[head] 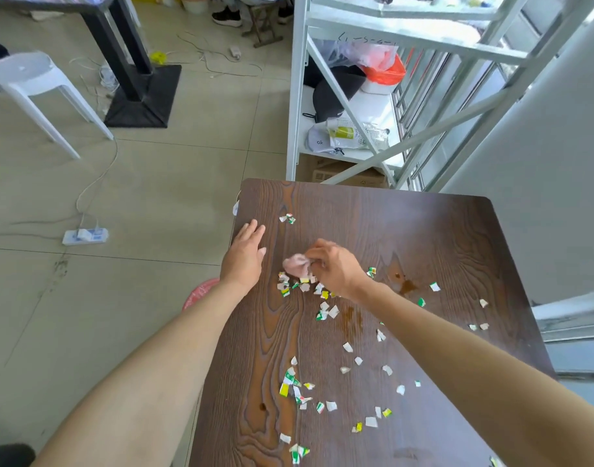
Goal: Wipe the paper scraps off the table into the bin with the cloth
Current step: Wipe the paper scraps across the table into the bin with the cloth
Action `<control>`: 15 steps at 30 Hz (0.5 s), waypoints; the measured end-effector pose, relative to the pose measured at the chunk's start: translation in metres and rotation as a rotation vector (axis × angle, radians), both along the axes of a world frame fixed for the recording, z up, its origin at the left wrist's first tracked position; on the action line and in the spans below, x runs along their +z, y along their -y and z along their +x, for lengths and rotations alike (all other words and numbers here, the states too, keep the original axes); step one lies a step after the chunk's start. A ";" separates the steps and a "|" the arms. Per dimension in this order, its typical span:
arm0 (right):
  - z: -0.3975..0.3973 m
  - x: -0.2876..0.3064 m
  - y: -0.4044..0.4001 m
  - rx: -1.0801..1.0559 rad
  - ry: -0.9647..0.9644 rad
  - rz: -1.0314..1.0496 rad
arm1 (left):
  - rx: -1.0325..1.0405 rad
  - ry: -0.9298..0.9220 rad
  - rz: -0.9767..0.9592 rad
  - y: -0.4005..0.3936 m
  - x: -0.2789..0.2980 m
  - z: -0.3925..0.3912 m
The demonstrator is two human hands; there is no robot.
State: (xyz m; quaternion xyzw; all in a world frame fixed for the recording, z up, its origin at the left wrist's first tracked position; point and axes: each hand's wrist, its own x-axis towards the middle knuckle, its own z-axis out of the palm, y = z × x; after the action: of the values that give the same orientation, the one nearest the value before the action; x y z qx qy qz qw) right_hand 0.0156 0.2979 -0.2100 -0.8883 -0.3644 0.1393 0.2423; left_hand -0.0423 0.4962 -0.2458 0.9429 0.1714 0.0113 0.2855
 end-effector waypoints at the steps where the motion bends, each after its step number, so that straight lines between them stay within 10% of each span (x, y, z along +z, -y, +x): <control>1: 0.006 0.004 -0.002 -0.083 0.007 0.035 | -0.005 0.000 0.004 -0.001 0.001 -0.001; 7: 0.069 0.008 -0.054 -0.565 0.042 0.010 | -0.021 0.015 0.172 0.000 -0.002 -0.021; 15: 0.032 -0.024 -0.067 -0.237 0.118 -0.053 | -0.094 0.017 0.141 -0.002 -0.004 -0.026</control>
State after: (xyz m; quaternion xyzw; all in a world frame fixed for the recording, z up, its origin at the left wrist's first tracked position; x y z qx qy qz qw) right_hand 0.0472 0.3651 -0.2337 -0.9379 -0.2669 0.0666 0.2115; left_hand -0.0682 0.4986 -0.2494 0.9675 0.1232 0.0181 0.2200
